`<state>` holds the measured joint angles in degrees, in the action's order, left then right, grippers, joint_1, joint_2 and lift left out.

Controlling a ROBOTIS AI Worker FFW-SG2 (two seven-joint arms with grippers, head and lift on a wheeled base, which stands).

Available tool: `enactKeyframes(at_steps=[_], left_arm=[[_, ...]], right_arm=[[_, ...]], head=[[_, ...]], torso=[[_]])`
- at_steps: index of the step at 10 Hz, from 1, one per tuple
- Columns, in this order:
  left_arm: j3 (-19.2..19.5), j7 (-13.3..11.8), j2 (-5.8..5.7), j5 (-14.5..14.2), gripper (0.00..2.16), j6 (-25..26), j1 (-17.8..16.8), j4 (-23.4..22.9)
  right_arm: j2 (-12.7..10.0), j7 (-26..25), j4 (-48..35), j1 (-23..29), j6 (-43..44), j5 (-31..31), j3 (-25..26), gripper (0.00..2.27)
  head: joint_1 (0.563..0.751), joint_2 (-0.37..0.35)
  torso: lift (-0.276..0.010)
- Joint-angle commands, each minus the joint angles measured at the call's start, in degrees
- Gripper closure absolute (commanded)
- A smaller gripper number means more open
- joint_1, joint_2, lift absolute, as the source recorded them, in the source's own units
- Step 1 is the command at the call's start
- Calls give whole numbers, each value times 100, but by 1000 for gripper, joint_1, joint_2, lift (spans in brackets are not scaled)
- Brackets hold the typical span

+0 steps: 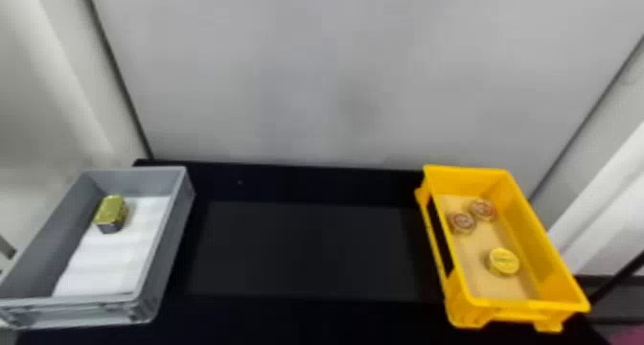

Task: Pick up the round yellow can and place it in the yellow rectangular box

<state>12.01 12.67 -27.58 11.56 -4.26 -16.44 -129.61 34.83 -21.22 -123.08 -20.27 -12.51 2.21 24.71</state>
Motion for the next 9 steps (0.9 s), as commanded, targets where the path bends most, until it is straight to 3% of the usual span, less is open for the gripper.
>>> enactKeyframes(at_steps=[1, 2, 9], left_arm=[[171, 0, -170, 13, 450, 110, 89, -118], [180, 0, -232, 40, 450, 128, 80, -135], [75, 8, -241, 48, 450, 119, -26, -109]], right_arm=[[745, 21, -349, -654, -95, -2, -511, 145], [771, 47, -401, -812, -15, 25, -652, 145], [771, 162, -454, -953, 222, 95, -827, 142]], head=[[707, -61], [707, -61], [707, -61]], torso=[[0], [0], [0]])
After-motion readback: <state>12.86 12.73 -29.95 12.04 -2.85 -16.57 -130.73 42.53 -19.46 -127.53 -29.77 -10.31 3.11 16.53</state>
